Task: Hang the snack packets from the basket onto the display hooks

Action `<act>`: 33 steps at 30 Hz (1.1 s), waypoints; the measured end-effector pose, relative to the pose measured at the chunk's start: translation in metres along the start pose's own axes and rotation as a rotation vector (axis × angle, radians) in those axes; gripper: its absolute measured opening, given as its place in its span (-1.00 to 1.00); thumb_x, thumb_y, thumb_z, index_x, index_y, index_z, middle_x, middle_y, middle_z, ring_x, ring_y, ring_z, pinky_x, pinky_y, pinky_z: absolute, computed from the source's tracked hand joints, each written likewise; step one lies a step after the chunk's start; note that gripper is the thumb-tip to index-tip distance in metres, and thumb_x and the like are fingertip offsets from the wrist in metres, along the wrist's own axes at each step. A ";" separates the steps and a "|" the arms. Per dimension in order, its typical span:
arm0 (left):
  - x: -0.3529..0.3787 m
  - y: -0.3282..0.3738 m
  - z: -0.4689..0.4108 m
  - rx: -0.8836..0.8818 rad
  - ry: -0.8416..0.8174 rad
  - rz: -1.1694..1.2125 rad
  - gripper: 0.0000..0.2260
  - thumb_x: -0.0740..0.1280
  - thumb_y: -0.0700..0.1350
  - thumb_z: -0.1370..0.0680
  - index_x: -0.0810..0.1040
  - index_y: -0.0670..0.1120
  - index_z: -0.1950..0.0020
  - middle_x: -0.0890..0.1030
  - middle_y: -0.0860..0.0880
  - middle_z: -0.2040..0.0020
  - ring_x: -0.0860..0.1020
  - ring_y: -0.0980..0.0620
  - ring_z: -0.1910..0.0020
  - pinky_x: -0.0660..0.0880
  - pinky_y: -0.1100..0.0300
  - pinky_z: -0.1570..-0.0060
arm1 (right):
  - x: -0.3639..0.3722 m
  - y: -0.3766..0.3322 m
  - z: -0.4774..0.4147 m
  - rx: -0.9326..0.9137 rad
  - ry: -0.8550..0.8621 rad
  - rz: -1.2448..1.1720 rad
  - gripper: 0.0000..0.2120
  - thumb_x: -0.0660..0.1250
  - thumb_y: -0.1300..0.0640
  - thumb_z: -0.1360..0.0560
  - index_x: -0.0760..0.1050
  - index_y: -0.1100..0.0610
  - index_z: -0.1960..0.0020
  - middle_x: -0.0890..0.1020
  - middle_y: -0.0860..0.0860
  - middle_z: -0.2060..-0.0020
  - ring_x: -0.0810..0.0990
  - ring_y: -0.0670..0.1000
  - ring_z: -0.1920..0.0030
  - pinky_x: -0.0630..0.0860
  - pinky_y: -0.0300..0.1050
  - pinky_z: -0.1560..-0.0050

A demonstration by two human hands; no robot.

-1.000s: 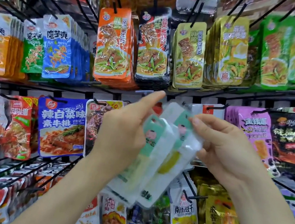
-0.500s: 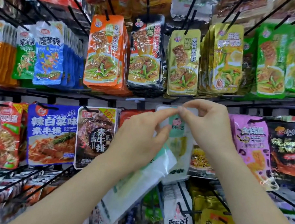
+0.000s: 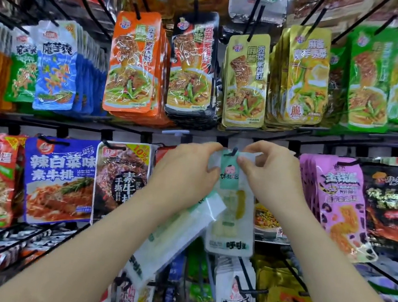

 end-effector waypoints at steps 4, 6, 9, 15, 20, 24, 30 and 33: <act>0.018 0.009 -0.006 0.005 -0.075 -0.311 -0.49 0.18 -0.06 -0.61 0.10 0.03 -0.53 0.45 -0.09 -0.27 0.51 -0.22 -0.14 0.43 -0.01 0.09 | 0.012 0.009 -0.007 0.008 -0.015 0.072 -0.81 0.39 0.06 -0.51 0.56 0.01 -0.12 0.48 -0.06 0.32 0.54 0.06 0.14 0.34 -0.16 0.19; 0.029 0.009 -0.007 -0.040 -0.138 -0.358 -0.48 0.18 -0.12 -0.62 0.06 -0.01 -0.54 0.34 -0.13 -0.31 0.51 -0.26 -0.09 0.36 0.01 0.20 | 0.016 0.010 -0.010 0.002 -0.026 0.091 -0.78 0.38 0.06 -0.51 0.55 -0.01 -0.16 0.50 -0.03 0.31 0.55 0.09 0.14 0.35 -0.15 0.20; 0.031 0.009 -0.011 -0.054 -0.126 -0.431 -0.56 0.22 -0.16 -0.60 0.19 -0.09 -0.45 0.30 -0.15 -0.23 0.50 -0.22 0.15 0.28 0.05 0.40 | 0.021 0.010 -0.015 -0.008 -0.045 0.147 -0.72 0.35 0.04 -0.53 0.53 -0.06 -0.23 0.63 0.07 0.18 0.59 0.15 0.02 0.43 -0.11 0.15; 0.038 0.019 -0.012 -0.045 -0.170 -0.517 -0.51 0.26 -0.27 -0.54 0.19 -0.20 -0.44 0.25 -0.18 -0.28 0.55 -0.21 -0.05 0.34 0.07 0.29 | 0.027 0.008 -0.018 -0.040 -0.066 0.315 -0.67 0.29 0.01 -0.58 0.48 -0.05 -0.34 0.63 0.14 -0.13 0.56 0.23 -0.15 0.49 0.00 0.01; 0.051 0.020 -0.025 0.040 -0.166 -0.583 -0.62 0.19 -0.25 -0.57 0.27 -0.25 -0.38 0.33 -0.16 -0.22 0.43 -0.18 -0.19 0.38 0.07 0.24 | 0.029 0.006 -0.022 -0.065 -0.083 0.456 -0.74 0.27 -0.02 -0.58 0.55 -0.05 -0.24 0.64 0.15 -0.07 0.57 0.25 -0.10 0.44 -0.03 0.08; 0.059 0.009 -0.038 -0.019 -0.227 -0.576 -0.64 0.18 -0.23 -0.58 0.29 -0.21 -0.38 0.36 -0.18 -0.23 0.46 -0.22 -0.20 0.52 -0.05 0.12 | 0.033 0.006 -0.026 -0.084 -0.096 0.558 -0.81 0.25 -0.02 -0.58 0.54 0.02 -0.12 0.64 0.14 0.02 0.59 0.23 -0.01 0.36 -0.08 0.19; 0.058 0.012 -0.035 -0.027 -0.126 -0.633 -0.57 0.16 -0.24 -0.60 0.19 -0.30 -0.44 0.41 -0.22 -0.29 0.56 -0.17 -0.13 0.55 -0.02 0.11 | 0.037 0.006 -0.027 -0.122 -0.132 0.633 -0.71 0.25 0.04 -0.56 0.46 0.01 -0.28 0.61 0.14 -0.01 0.59 0.23 -0.04 0.34 -0.08 0.19; 0.052 0.016 -0.028 -0.011 -0.067 -0.633 -0.47 0.18 -0.23 -0.60 0.06 -0.32 -0.51 0.36 -0.22 -0.36 0.55 -0.13 -0.15 0.53 0.05 0.13 | 0.038 -0.004 -0.025 -0.213 -0.104 0.607 -0.69 0.28 0.06 -0.55 0.47 0.06 -0.28 0.54 0.14 -0.03 0.51 0.23 -0.09 0.33 -0.06 0.21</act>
Point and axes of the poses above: each hand's wrist, its own z-axis away from the middle knuckle, its own x-axis out of the palm, y = z × x, the point moved 10 cm from there along -z, towards the middle knuckle
